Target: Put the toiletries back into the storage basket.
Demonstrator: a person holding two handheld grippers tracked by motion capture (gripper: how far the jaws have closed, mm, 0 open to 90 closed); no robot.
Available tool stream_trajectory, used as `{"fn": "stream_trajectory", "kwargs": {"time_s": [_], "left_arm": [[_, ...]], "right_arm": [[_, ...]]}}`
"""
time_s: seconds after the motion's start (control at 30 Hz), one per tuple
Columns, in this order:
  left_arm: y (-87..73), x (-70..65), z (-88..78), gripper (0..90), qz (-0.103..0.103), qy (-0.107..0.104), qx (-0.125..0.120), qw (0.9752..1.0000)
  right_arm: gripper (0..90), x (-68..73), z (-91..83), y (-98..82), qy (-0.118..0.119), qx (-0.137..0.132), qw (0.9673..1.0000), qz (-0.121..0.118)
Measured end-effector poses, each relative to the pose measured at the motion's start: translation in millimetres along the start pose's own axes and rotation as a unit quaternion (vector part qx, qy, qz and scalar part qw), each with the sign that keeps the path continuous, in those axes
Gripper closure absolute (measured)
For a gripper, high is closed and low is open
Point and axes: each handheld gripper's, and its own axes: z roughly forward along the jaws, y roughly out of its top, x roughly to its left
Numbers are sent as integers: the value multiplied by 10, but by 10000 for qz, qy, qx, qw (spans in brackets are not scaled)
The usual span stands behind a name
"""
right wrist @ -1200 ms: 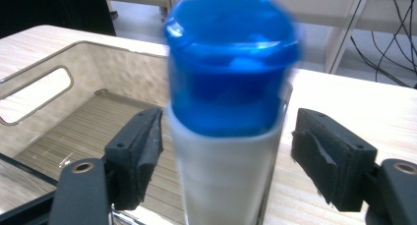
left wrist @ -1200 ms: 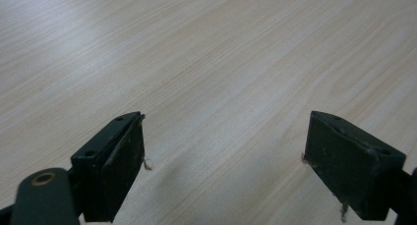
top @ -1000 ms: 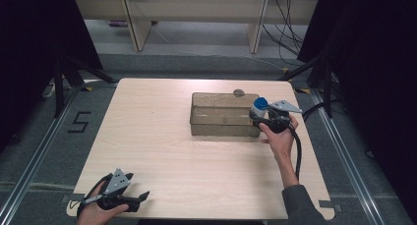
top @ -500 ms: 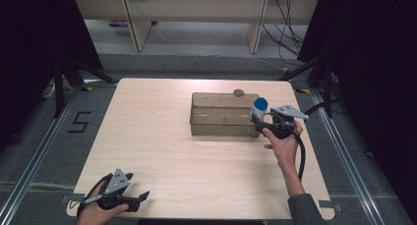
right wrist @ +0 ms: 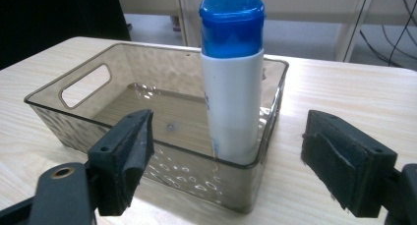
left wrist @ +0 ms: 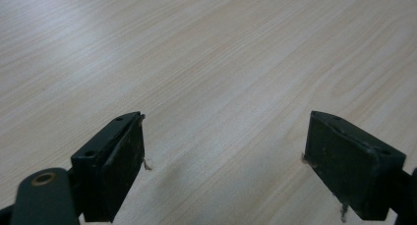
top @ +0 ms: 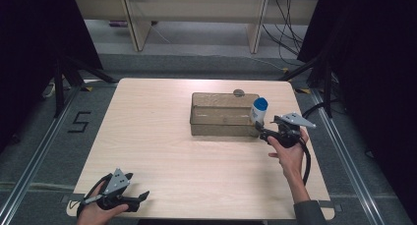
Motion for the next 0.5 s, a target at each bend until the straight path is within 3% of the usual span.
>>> {"fn": "stream_trajectory", "kwargs": {"time_s": [0.1, 0.2, 0.23, 0.27, 0.3, 0.37, 0.5], "left_arm": [[3, -6, -1, 148, 20, -8, -16, 10000], [3, -4, -3, 147, 39, 38, -24, 10000], [4, -1, -5, 147, 51, 39, -18, 10000], [4, -1, -5, 147, 48, 39, -20, 10000], [4, -1, -5, 147, 48, 38, -19, 10000], [4, -4, -4, 147, 49, 36, -17, 10000], [5, -4, -5, 147, 49, 38, -19, 10000]], "right_arm": [[208, 11, -41, -35, -11, 35, 10000, -78], [205, 45, -94, -77, -2, 111, 9999, 86], [202, 21, -103, -79, -38, 86, 9999, -127], [205, 46, -132, -85, -34, 105, 9999, -4], [204, 23, -149, -85, -35, 26, 9998, -180], [204, 48, -194, -95, -2, 92, 9999, -53], [203, 50, -252, -133, 37, 75, 9999, -124]]}}
